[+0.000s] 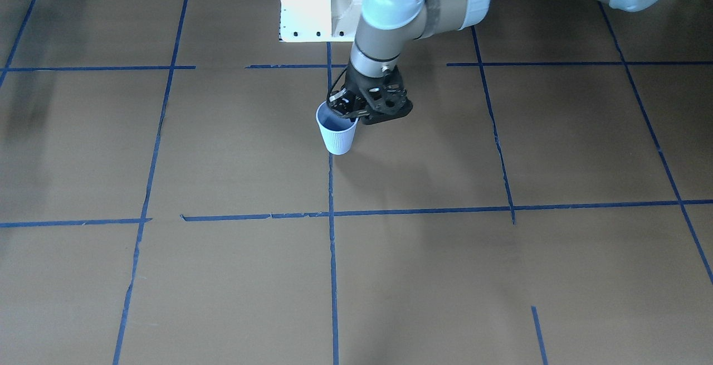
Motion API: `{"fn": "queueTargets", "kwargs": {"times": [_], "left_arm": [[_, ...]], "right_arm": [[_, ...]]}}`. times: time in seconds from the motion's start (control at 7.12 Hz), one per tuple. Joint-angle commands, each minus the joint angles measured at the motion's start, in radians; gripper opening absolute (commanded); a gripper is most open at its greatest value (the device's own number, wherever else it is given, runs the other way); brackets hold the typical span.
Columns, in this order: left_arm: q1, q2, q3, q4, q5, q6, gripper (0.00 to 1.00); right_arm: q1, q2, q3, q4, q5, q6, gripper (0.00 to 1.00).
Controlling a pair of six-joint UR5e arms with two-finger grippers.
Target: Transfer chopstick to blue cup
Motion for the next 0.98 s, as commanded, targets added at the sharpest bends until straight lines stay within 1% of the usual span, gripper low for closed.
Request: {"fn": "queueTargets", "kwargs": {"times": [0.0,0.14,0.42,0.56,0.7,0.84], "left_arm": [[0.04,-0.036,0.067,0.002,0.006,-0.003,0.02],[0.045,-0.045,0.075,0.002,0.006,-0.002,0.04],[0.044,-0.033,0.078,0.0,0.006,0.001,0.17],[0.044,-0.032,0.07,-0.009,0.006,-0.003,0.68],[0.041,-0.031,0.059,-0.039,0.007,-0.013,1.0],[0.027,-0.028,0.012,-0.046,0.021,-0.013,1.0]], "right_arm": [[-0.004,-0.001,-0.002,0.0,0.0,0.0,1.0],[-0.004,-0.001,0.0,0.0,0.0,0.0,1.0],[-0.005,-0.001,-0.002,0.002,-0.002,0.0,1.0],[-0.005,-0.001,-0.002,0.002,-0.003,0.0,1.0],[-0.005,-0.002,0.0,0.003,-0.008,-0.003,1.0],[-0.004,-0.028,0.012,0.005,-0.023,-0.003,1.0]]}}
